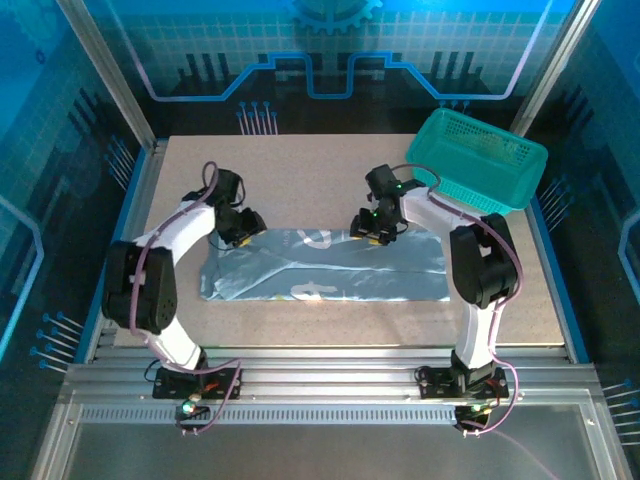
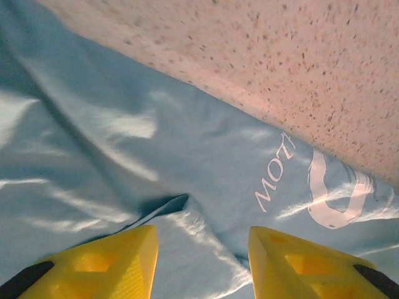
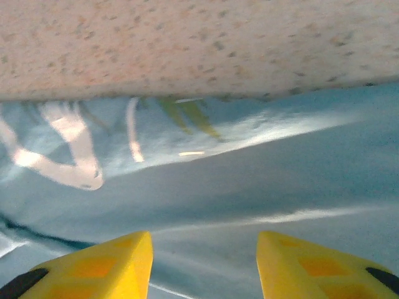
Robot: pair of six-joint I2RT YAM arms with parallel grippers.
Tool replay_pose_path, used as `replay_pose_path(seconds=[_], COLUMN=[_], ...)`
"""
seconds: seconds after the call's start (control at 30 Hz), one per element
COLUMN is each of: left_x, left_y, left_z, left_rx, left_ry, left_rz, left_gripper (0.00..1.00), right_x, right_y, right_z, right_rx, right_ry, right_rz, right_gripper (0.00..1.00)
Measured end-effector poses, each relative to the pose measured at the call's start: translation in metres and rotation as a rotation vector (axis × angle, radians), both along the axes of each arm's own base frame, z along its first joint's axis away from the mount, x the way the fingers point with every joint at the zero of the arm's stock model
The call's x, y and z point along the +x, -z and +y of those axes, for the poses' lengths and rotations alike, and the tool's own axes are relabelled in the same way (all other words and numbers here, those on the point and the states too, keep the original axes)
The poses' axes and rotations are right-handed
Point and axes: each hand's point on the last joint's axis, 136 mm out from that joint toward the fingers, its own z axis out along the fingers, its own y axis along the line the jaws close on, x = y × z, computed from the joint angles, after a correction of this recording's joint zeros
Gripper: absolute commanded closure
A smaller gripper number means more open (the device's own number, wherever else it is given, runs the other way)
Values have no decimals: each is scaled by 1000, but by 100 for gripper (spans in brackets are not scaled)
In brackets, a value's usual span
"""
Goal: Fold and stack the t-shirts
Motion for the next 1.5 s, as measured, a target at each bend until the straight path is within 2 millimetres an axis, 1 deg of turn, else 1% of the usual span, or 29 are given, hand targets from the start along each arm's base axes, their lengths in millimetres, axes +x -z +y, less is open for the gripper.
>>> replay_pose_path(seconds=[0.07,0.17,0.23,0.3,0.37,0.43,0.47,0.6,0.77,0.93,1.07,1.2,1.3,1.43,1.5], left_x=[3,2,-2,-4,-3,-3,-4,-9,-17,-19,-19,-21,-29,-46,-57], left_y=[15,33,37,36,34,35,35,38,40,41,41,40,29,3,-7], left_z=[-4,-8,-13,-17,-20,-21,-21,-18,-13,-11,-12,-17,-21,-30,-35], left_rx=[6,14,18,25,36,50,55,76,109,122,126,131,132,113,101], left_ry=[15,27,41,54,64,74,77,87,95,95,96,107,103,98,99], left_rz=[42,94,115,122,123,126,128,151,179,186,186,182,168,126,118], left_gripper=[56,57,59,61,64,69,71,71,79,89,100,100,100,100,100], right_x=[-4,-7,-7,-8,-8,-9,-10,-11,-11,-11,-11,-15,-18,-22,-23], right_y=[-7,-29,-46,-62,-72,-79,-80,-79,-79,-79,-78,-78,-84,-91,-92], right_z=[8,22,29,34,37,39,39,39,39,39,39,37,36,34,33], right_rx=[42,116,159,197,222,238,242,246,247,248,249,248,252,258,260], right_ry=[-23,-56,-73,-87,-95,-99,-100,-97,-90,-87,-83,-82,-83,-85,-85], right_rz=[-13,-58,-93,-127,-149,-160,-161,-155,-150,-149,-146,-144,-155,-171,-174], right_gripper=[47,46,46,46,46,46,46,46,46,46,46,46,46,46,46])
